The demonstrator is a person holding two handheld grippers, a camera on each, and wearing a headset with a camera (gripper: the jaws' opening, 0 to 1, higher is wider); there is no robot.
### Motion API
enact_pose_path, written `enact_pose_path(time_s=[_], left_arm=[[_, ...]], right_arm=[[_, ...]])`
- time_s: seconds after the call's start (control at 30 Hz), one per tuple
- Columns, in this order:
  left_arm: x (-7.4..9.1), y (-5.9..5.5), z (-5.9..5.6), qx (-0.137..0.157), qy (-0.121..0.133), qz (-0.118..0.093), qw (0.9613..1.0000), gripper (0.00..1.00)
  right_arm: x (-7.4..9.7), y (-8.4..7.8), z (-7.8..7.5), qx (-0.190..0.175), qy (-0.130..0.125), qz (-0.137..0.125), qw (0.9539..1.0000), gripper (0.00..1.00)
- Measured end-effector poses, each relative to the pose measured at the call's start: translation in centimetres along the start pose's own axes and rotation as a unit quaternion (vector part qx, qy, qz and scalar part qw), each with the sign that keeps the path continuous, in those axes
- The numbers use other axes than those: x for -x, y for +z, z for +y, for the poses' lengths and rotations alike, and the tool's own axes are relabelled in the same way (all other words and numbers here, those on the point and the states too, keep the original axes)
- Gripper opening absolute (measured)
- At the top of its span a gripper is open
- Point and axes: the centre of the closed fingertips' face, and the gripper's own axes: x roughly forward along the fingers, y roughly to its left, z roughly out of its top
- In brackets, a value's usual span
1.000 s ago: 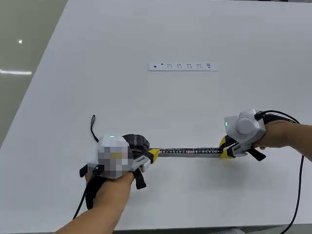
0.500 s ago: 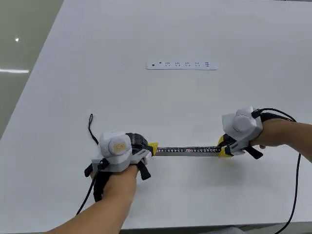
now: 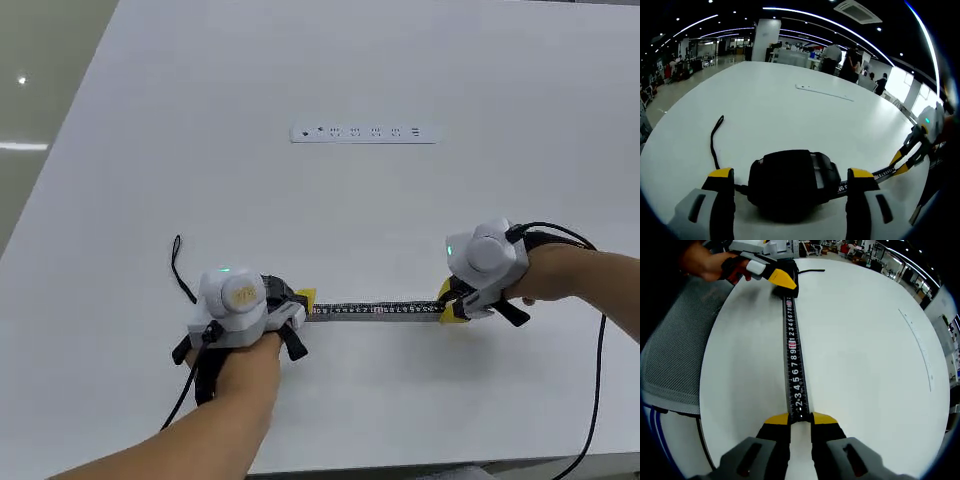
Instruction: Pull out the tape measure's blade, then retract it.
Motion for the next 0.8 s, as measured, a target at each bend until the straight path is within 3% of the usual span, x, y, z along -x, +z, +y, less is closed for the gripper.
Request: enact_pose_path(time_s=[0.17, 0.23, 0.3, 0.33, 0.37, 0.43, 0.8], left_arm=[[-0.2, 0.1, 0.3, -0.002, 0.004, -0.001, 1.0, 0.84], [-0.3, -0.3, 0.3, 0.015, -0.004, 0.009, 0.9998, 0.8], [-0.3, -0.2, -0.1, 0.003, -0.008, 0.008, 0.9999, 0.77], [-0.2, -0.2, -0.8, -0.011, -0.021, 0.012, 0.9996, 0.72], [-0.2, -0.1, -0.3, -0.023, -0.008, 0.01, 0.9997, 0.71], [-0.3, -0.1, -0.4, -0.014, -0.011, 0.009, 0.9998, 0.71], [-0.2, -0.4, -0.3, -0.028, -0.01, 0.018, 0.9994, 0.68]], right_arm=[[0.0, -0.1, -0.1, -0.001, -0.001, 0.002, 1.0, 0.14], [-0.1, -0.1, -0.1, -0.002, -0.002, 0.001, 1.0, 0.14], [-0.1, -0.1, -0.2, -0.003, -0.002, 0.001, 1.0, 0.14], [-0.1, -0.1, -0.2, -0.003, -0.002, 0.001, 1.0, 0.14], [-0.1, -0.1, -0.2, -0.004, -0.002, 0.001, 1.0, 0.14], [-0.1, -0.1, -0.2, -0.004, -0.002, 0.002, 1.0, 0.14], [-0.1, -0.1, -0.2, -0.01, -0.005, 0.003, 0.9999, 0.13]])
